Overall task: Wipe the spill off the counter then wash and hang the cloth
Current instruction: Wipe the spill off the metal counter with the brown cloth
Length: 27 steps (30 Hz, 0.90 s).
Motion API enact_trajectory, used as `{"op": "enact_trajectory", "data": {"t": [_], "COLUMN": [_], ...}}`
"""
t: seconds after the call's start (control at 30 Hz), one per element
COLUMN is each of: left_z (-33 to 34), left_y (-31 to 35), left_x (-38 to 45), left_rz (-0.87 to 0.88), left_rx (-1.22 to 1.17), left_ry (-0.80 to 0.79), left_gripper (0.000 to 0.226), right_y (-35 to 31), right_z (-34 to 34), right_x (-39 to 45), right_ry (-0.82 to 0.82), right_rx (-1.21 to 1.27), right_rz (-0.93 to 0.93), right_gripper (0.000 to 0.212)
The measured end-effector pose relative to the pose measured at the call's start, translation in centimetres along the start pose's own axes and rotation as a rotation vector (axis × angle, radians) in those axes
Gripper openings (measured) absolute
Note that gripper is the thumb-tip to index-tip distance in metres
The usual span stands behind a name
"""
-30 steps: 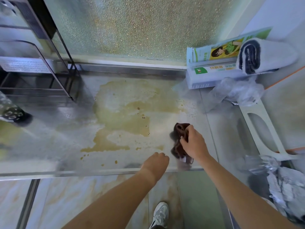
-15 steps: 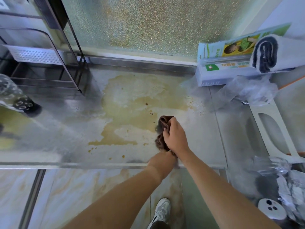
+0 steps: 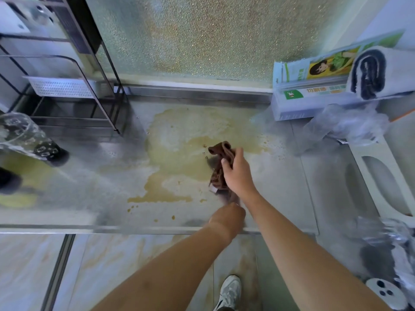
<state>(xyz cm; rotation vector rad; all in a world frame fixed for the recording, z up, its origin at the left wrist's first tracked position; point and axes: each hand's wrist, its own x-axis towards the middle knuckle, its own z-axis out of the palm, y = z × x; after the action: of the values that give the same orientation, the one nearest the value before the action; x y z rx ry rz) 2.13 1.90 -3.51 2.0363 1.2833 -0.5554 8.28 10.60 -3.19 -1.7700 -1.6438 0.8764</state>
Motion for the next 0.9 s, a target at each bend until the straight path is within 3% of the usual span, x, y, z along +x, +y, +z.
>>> {"op": "enact_trajectory", "data": {"t": [0.2, 0.37, 0.47, 0.6, 0.9], "left_z": [-1.2, -0.9, -0.9, -1.6, -2.4], "left_y": [0.5, 0.9, 0.7, 0.4, 0.5], "left_x": [0.5, 0.7, 1.0, 1.3, 1.4], "left_rz": [0.005, 0.047, 0.048, 0.059, 0.068], "left_rx": [0.086, 0.128, 0.122, 0.096, 0.066], "left_ry": [0.091, 0.111, 0.089, 0.014, -0.010], "left_gripper": [0.050, 0.044, 0.044, 0.056, 0.052], "right_y": [2.9, 7.4, 9.6, 10.2, 7.5], "right_z": [-8.6, -12.3, -12.3, -10.7, -6.4], "right_x": [1.5, 1.8, 1.7, 2.6, 7.4], "right_ry": [0.140, 0.233, 0.212, 0.226, 0.189], "right_rx": [-0.166, -0.436, -0.526, -0.470, -0.509], "right_rz": [-0.016, 0.153, 0.275, 0.261, 0.056], "right_gripper": [0.023, 0.030, 0.029, 0.025, 0.024]}}
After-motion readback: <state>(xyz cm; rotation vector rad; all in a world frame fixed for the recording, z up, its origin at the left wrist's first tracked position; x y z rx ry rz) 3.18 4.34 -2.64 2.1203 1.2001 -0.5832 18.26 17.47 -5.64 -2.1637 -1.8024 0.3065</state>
